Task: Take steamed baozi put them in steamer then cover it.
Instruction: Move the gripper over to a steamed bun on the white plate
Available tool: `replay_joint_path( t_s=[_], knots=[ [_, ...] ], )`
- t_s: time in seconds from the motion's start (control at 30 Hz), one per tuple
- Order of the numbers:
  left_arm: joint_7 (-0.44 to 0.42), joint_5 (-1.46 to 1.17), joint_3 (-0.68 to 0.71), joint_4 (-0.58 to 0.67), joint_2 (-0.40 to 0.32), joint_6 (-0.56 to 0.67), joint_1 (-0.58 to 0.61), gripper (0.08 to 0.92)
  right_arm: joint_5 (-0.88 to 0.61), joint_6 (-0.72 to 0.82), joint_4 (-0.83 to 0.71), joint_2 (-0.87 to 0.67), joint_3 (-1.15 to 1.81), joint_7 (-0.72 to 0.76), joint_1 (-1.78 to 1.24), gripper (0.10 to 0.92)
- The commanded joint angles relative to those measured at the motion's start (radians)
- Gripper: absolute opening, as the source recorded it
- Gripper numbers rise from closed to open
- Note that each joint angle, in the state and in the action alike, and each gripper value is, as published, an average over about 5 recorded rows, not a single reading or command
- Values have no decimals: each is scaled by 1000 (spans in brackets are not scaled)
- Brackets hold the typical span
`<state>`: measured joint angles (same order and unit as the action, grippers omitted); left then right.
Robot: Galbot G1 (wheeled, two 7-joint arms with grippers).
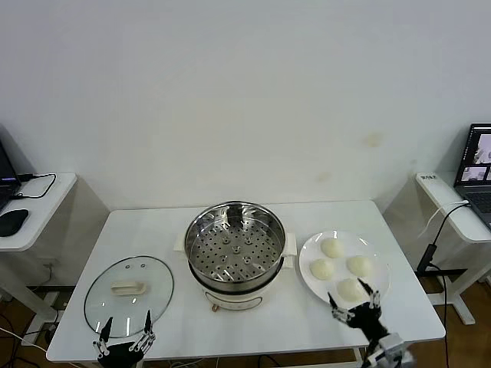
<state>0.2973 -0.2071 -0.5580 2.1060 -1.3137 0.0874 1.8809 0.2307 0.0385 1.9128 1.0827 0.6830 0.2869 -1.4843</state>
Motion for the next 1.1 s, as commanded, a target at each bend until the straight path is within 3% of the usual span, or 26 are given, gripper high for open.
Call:
replay_joint_path(
  t_s=[0.03,0.3,0.57,0.83,1.1],
  knots=[
    [-6,48,-28,22,14,-95,-31,823,249,-32,-126,-247,6,168,257,823],
    [-2,37,-16,56,3,-97,-18,823,243,-88,-313,-434,-281,369,590,823],
    [-2,39,-13,88,0,-118,-18,823,155,-57,-482,-512,-723,567,1017,823],
    [1,36,-24,86,7,-126,-32,823,54,-34,-629,-462,-1179,712,1395,823],
    [1,10,-54,79,19,-133,-56,823,25,-15,-750,-359,-1355,740,1486,823]
  ],
)
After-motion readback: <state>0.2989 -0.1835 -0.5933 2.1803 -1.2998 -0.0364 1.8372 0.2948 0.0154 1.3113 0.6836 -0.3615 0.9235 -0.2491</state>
